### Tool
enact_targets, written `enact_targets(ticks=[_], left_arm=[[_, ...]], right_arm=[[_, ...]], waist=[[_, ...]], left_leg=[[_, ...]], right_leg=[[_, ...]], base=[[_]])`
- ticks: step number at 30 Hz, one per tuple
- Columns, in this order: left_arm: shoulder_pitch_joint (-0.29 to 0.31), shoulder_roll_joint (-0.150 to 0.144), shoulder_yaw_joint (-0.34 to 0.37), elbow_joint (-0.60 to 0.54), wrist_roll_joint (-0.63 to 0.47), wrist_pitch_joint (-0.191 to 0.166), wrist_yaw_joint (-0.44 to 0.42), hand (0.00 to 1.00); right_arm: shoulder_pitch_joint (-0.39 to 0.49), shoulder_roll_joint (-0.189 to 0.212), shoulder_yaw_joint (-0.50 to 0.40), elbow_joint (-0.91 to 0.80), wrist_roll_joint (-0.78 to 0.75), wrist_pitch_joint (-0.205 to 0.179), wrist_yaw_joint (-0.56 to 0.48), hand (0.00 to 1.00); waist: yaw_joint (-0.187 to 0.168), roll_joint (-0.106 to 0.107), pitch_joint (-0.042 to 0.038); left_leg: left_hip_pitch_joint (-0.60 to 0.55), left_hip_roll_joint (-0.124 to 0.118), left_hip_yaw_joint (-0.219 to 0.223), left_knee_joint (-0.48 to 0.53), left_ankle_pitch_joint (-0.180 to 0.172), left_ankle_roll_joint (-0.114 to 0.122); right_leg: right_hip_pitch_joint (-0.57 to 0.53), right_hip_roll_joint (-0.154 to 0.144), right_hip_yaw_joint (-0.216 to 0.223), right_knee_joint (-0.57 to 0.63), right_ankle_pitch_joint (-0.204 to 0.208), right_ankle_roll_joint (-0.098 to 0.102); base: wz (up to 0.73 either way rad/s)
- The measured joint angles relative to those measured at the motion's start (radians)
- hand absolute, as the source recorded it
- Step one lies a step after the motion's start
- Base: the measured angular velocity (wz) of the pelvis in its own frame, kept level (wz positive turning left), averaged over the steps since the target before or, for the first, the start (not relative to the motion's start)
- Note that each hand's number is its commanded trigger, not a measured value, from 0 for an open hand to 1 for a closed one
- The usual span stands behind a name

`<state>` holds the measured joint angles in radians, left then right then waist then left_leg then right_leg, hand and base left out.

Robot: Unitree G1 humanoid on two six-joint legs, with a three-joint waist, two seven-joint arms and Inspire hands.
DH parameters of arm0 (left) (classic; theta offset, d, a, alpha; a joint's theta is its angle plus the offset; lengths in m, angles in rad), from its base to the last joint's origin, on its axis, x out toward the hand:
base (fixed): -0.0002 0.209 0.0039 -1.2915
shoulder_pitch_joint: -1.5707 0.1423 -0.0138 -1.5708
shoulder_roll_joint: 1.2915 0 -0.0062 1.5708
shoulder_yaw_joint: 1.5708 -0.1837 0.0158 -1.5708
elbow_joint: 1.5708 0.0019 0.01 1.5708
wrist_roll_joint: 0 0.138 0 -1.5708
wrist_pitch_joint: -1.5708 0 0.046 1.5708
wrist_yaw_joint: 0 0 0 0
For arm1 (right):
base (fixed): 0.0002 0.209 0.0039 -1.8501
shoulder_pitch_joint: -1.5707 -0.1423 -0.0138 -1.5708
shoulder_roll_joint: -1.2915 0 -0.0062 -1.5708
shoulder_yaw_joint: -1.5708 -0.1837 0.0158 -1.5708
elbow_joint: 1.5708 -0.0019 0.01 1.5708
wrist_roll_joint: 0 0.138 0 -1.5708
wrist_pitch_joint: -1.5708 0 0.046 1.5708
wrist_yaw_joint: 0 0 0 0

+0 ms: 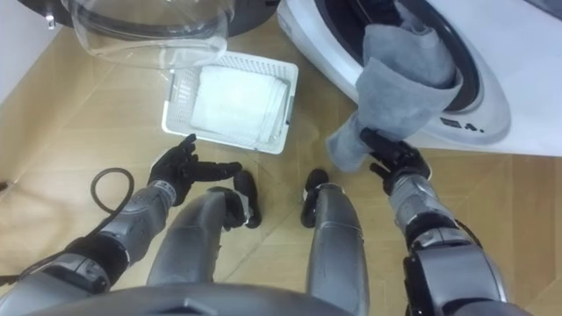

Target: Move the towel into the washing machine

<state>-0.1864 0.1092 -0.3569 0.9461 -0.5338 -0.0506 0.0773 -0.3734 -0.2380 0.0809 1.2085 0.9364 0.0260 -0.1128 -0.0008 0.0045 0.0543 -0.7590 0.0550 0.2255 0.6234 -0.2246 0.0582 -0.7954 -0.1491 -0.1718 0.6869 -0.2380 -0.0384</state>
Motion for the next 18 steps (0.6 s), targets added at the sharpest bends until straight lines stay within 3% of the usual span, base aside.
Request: enact_targets(ticks=[5,9,18], left_arm=[[-0.009,0.002,0.000,-0.001,-0.003,0.025,-0.001,0.00],[-0.026,0.005,-0.001,0.000,-0.002,0.050,0.001,0.00],[0.004,0.047,0.002,-0.047,0.004,0.059,0.032,0.00]], right_arm=[[-0.046,-0.022,-0.003,0.049,0.170,0.050,0.025,1.00],[-0.077,-0.040,-0.006,0.075,0.263,0.084,0.035,1.00],[-0.138,-0.089,-0.025,0.060,0.448,0.141,-0.030,1.00]], waist=[[0.002,-0.029,0.0024],[0.002,-0.036,0.0015],[-0.002,-0.059,0.0008]], left_leg=[[-0.025,0.000,0.002,0.023,0.002,0.004],[-0.045,0.001,0.001,0.043,-0.002,0.010],[-0.057,-0.002,0.017,0.054,-0.009,0.022]], right_leg=[[-0.027,-0.004,0.004,0.020,-0.001,0.000],[-0.043,-0.007,0.004,0.033,0.001,0.001],[-0.066,-0.011,0.020,0.066,-0.002,0.006]], base=[[0.00],[0.00],[-0.01]])
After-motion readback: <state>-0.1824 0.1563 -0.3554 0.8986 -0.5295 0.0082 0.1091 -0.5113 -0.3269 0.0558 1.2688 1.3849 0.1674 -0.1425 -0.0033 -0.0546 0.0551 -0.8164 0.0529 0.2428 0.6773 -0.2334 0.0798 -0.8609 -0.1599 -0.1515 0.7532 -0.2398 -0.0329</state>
